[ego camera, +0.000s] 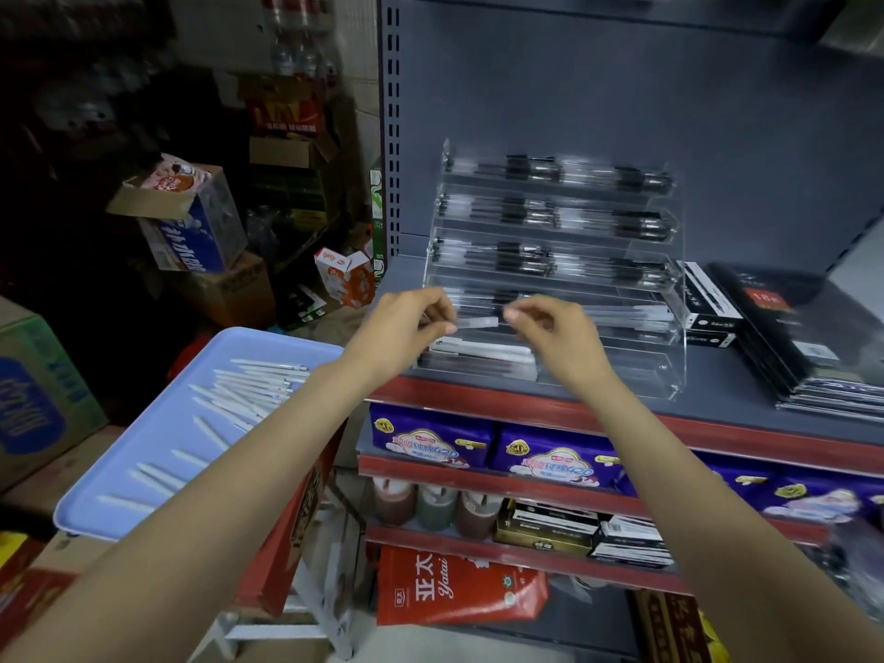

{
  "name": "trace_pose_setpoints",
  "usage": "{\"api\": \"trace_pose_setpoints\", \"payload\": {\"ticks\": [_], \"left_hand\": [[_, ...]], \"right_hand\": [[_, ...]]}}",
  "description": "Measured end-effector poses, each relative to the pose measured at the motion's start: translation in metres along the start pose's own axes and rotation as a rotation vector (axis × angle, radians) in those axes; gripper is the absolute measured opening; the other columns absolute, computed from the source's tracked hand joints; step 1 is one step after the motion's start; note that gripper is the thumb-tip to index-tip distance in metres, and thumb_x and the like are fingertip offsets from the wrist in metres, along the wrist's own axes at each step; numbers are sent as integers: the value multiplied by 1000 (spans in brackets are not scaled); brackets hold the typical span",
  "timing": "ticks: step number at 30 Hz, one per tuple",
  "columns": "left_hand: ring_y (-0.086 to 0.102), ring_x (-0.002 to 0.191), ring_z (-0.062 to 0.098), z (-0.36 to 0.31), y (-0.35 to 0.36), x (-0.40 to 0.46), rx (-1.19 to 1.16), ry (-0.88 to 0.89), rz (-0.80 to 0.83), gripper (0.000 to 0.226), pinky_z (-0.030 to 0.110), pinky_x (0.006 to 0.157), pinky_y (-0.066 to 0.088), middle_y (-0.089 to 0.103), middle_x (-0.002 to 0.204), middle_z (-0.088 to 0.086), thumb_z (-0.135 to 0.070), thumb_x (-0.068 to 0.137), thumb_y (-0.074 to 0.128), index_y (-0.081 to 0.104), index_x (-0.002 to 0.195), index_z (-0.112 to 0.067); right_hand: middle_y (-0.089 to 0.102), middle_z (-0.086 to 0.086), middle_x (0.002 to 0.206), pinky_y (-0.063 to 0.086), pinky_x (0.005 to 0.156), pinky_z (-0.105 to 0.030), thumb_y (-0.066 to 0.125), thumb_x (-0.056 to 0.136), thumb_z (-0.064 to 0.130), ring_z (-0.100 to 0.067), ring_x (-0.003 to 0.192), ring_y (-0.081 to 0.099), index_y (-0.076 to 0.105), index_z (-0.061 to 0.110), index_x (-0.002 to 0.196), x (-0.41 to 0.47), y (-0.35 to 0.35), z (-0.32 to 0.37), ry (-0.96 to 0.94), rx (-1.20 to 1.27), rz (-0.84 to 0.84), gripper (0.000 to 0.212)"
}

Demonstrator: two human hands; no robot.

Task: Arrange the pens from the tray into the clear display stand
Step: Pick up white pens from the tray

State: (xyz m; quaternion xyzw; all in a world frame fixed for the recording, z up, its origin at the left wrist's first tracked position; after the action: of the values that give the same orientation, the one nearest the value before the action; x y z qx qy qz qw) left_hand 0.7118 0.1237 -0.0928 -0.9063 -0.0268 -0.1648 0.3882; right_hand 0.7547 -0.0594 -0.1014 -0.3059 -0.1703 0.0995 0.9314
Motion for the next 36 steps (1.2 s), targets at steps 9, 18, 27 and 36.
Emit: {"api": "trace_pose_setpoints", "payload": {"ticks": [9, 18, 27, 36], "left_hand": [[53, 92, 8, 9, 5, 0, 37, -31, -98, 25, 19, 83, 41, 58, 107, 0, -18, 85, 66, 61, 110, -14], [63, 106, 20, 41, 4, -8, 11, -290, -85, 39, 17, 89, 40, 66, 117, 12, -16, 84, 68, 60, 120, -2], [64, 102, 17, 45, 5, -8, -45, -312, -115, 34, 16, 88, 42, 68, 112, 11, -13, 82, 70, 65, 115, -4], [61, 89, 10, 72, -26, -42, -173, -295, -143, 22, 7, 76, 44, 68, 99, -1, -18, 87, 64, 67, 108, -12]], "right_hand": [[68, 5, 75, 52, 70, -17, 70, 81, 10, 1, 63, 60, 73, 12, 83, -6, -20, -22, 102, 198, -62, 5], [70, -1, 80, 53, 79, -29, 70, 81, 11, -16, 76, 64, 75, 10, 85, -9, -5, -31, 73, -101, 5, 6], [72, -4, 86, 53, 86, -38, 71, 81, 10, -16, 85, 65, 74, 14, 82, 0, 2, -31, 89, -304, 118, 5], [68, 3, 96, 40, 72, -6, 61, 88, 12, -8, 81, 59, 71, 17, 101, -5, 67, 52, -102, -144, 122, 17]]}}
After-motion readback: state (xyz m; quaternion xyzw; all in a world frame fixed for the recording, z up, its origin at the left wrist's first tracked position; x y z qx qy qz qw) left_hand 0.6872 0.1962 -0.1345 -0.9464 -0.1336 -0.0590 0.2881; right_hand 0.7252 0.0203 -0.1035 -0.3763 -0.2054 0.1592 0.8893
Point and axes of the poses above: each hand's wrist, its own x-axis towards the middle knuckle, its own y-axis out of the palm, z = x × y, the point moved 4 cm from there along x, towards the middle knuckle
